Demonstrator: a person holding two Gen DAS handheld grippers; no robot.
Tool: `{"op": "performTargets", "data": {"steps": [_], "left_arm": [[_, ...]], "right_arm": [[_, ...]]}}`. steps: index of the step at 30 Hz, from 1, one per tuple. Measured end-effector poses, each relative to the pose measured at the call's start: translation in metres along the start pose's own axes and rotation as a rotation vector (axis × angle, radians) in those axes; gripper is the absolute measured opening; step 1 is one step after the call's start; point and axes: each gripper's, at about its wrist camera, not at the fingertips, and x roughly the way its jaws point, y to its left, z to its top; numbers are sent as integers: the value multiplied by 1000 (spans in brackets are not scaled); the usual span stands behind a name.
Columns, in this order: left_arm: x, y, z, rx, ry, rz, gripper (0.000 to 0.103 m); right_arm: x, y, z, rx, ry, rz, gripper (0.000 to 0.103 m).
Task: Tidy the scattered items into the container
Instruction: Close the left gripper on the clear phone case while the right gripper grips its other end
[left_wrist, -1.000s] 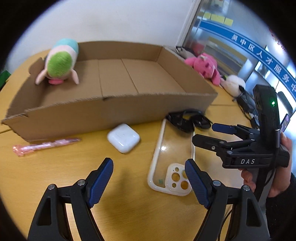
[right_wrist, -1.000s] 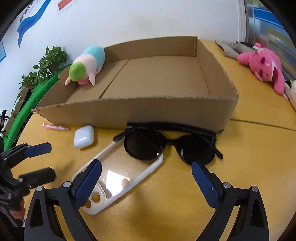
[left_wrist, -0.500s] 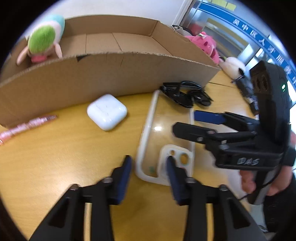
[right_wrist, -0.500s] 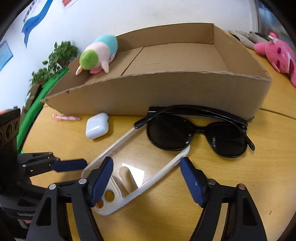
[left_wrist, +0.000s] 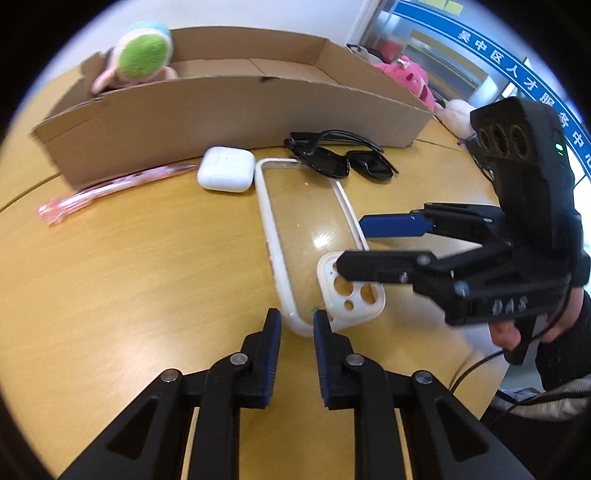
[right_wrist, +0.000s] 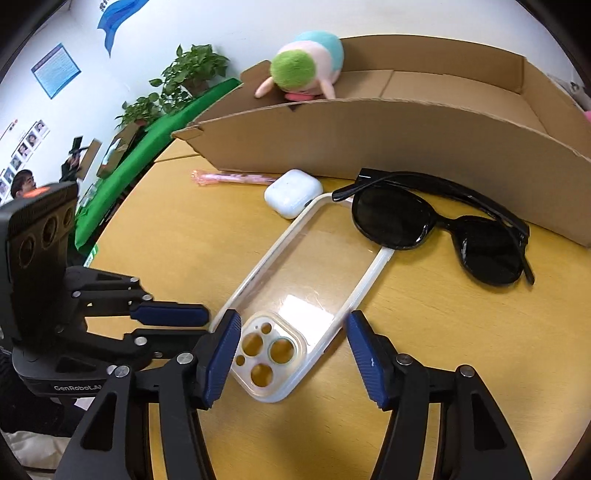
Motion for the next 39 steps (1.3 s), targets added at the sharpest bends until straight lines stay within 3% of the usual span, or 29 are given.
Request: {"op": "performTargets", "data": {"steps": [1, 3, 4, 5, 9, 12, 14, 16, 20, 25, 29, 31, 35, 39], "left_arm": [[-3, 1, -2, -9, -12, -1, 21], [-9, 3, -5, -29, -40, -11, 40], [-11, 4, -6, -34, -53, -5, 55], [-12, 4, -7, -39, -66, 1, 61], [-18, 15, -11, -62, -81, -4, 65], [-22, 27, -12, -94, -90, 29, 65], [-18, 24, -8, -108, -90, 32, 65], [-15, 16, -3, -86, -85, 27, 65], [2, -8, 8, 20, -58, 30, 71], [26, -16, 17, 87, 6, 154, 81], [38, -27, 20, 162, 16, 242, 83], [38, -25, 21, 161, 26, 220, 78], [34, -21, 12, 238, 40, 187, 78], [26, -18, -7, 391, 66, 106, 77]], "right_arm": [[2, 0, 1, 5, 10, 10, 65], [7, 3, 0, 6, 39, 64, 65], [9, 6, -2, 2, 53, 95, 65], [11, 12, -4, -4, 71, 133, 63], [18, 20, -7, -8, 80, 182, 58], [14, 14, -2, 14, 53, 248, 63], [5, 12, 6, -39, 30, 207, 81], [-3, 8, 13, -101, 25, 168, 88], [-9, 4, 27, -259, 51, 113, 88], [2, 3, 29, -388, 125, 116, 88], [1, 7, 34, -424, 95, 109, 88], [-7, 2, 37, -425, 65, 96, 88], [-21, -12, 43, -439, 42, 22, 88], [-21, -7, 42, -512, 67, 32, 88]]}}
